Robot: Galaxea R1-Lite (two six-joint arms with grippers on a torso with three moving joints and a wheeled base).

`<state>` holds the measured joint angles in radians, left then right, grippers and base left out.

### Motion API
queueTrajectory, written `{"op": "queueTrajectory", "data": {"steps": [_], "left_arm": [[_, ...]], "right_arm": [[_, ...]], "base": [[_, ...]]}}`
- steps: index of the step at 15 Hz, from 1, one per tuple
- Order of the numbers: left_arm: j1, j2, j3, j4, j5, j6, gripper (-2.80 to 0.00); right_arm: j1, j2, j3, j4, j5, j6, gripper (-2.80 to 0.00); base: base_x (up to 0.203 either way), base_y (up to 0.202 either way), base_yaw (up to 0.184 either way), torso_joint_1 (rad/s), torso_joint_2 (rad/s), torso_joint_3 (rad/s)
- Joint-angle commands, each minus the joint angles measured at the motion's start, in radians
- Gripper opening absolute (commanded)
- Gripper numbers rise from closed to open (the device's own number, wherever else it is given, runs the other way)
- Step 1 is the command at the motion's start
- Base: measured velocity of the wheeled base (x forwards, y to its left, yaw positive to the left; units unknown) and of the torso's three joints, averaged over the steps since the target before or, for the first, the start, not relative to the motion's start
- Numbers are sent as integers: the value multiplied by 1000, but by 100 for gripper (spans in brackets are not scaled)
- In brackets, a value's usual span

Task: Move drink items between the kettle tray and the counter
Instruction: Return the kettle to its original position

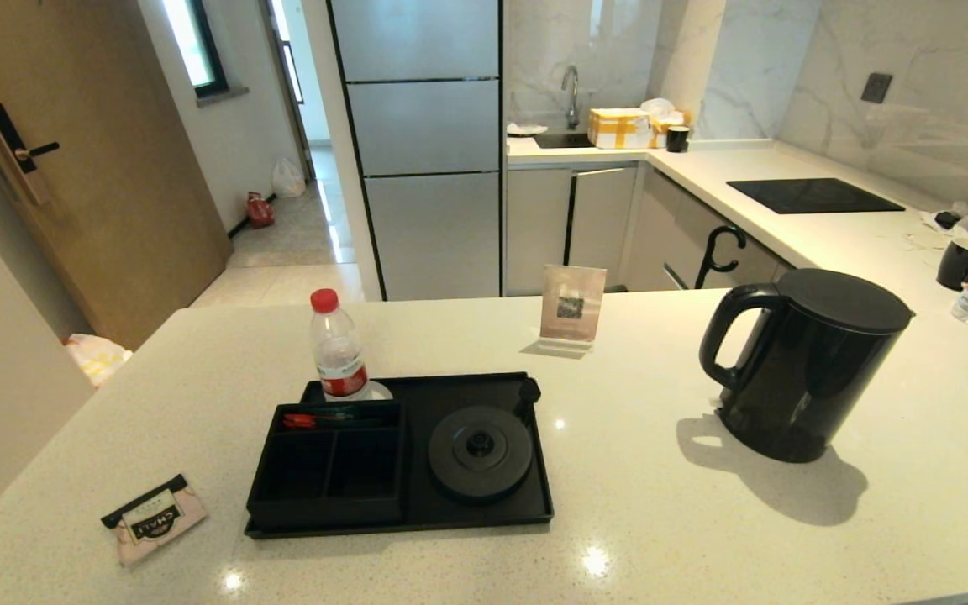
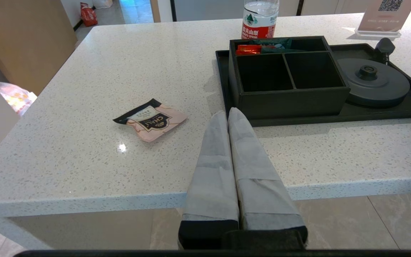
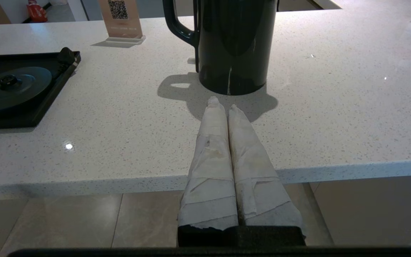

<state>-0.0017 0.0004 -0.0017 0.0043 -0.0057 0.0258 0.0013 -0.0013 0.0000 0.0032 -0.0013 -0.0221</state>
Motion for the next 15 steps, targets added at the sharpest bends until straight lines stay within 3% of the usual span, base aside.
{"op": "queueTrajectory", "data": {"steps": [1, 4, 15], "left_arm": [[0, -2, 0, 0, 0, 0, -280], [0, -2, 0, 0, 0, 0, -280], [0, -2, 0, 0, 0, 0, -280]], "right_arm": [[0, 1, 2, 0, 0, -1, -280], [-1, 3, 2, -3, -9, 59, -280], [0, 1, 2, -3, -8, 48, -280]], "base": [[0, 0, 0, 0, 0, 0], [0, 0, 0, 0, 0, 0], [0, 0, 0, 0, 0, 0]]}}
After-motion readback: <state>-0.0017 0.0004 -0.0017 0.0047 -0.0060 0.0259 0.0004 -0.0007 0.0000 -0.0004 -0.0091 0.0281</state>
